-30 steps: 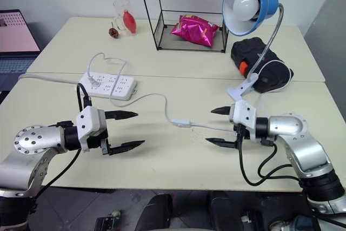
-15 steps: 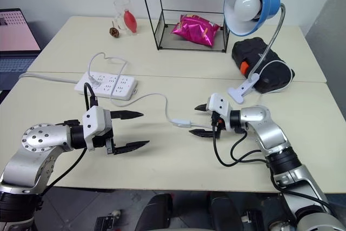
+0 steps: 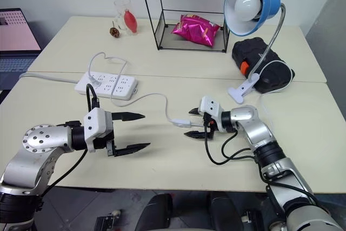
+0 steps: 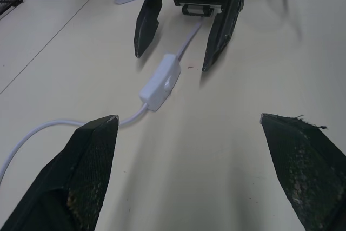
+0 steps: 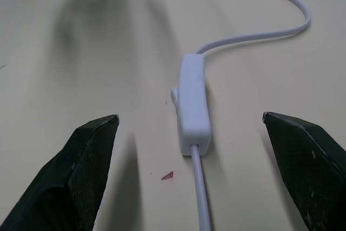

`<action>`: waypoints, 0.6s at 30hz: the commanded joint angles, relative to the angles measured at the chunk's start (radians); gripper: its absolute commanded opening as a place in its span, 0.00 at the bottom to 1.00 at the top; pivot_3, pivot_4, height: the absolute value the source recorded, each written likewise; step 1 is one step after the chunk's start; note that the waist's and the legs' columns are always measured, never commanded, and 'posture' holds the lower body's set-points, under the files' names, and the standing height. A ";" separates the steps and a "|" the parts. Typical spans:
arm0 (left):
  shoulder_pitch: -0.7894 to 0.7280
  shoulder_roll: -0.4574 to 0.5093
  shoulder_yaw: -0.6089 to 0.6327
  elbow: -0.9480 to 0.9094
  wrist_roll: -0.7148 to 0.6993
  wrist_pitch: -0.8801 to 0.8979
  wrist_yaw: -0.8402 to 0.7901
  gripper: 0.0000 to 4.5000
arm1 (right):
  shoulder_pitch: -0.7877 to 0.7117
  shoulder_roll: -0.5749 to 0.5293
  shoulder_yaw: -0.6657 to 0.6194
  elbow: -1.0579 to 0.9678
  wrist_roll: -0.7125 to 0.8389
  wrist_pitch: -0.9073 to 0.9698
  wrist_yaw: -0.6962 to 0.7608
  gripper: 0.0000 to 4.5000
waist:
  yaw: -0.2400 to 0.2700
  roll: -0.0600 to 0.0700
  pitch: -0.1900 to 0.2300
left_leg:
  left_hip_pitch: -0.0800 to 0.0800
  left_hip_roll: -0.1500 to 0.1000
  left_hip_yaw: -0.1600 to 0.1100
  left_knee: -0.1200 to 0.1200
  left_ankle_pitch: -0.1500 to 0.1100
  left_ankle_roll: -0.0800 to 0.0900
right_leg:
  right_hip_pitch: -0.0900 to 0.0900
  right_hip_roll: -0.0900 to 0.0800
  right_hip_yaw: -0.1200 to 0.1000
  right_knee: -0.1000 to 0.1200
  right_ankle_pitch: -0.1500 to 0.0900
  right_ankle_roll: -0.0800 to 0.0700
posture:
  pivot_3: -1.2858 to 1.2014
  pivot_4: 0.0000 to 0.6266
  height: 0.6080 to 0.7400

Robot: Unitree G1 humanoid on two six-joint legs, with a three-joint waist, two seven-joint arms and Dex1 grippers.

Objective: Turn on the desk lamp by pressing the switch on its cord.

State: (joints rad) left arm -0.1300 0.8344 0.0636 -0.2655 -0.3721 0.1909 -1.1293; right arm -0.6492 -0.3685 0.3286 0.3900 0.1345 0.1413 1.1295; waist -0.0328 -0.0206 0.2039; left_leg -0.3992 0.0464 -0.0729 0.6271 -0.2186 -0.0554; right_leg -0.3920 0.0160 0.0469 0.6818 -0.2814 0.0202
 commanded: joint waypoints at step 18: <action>-0.007 -0.001 -0.004 -0.008 0.015 -0.019 -0.004 1.00 | -0.043 -0.003 -0.003 0.005 -0.029 -0.061 0.083 0.08 | 0.000 0.000 0.000 | 0.000 0.000 0.000 0.000 0.000 0.000 | 0.000 0.000 0.000 0.000 0.000 0.000 | 0.52 0.24 1.00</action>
State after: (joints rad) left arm -0.1301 0.8341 0.0532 -0.2639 -0.3530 0.1859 -1.1419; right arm -0.6799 -0.3645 0.3361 0.4444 0.0994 0.0942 1.1952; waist -0.0328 -0.0205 0.2040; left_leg -0.3992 0.0464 -0.0729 0.6271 -0.2186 -0.0554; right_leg -0.3921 0.0160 0.0468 0.6821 -0.2814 0.0201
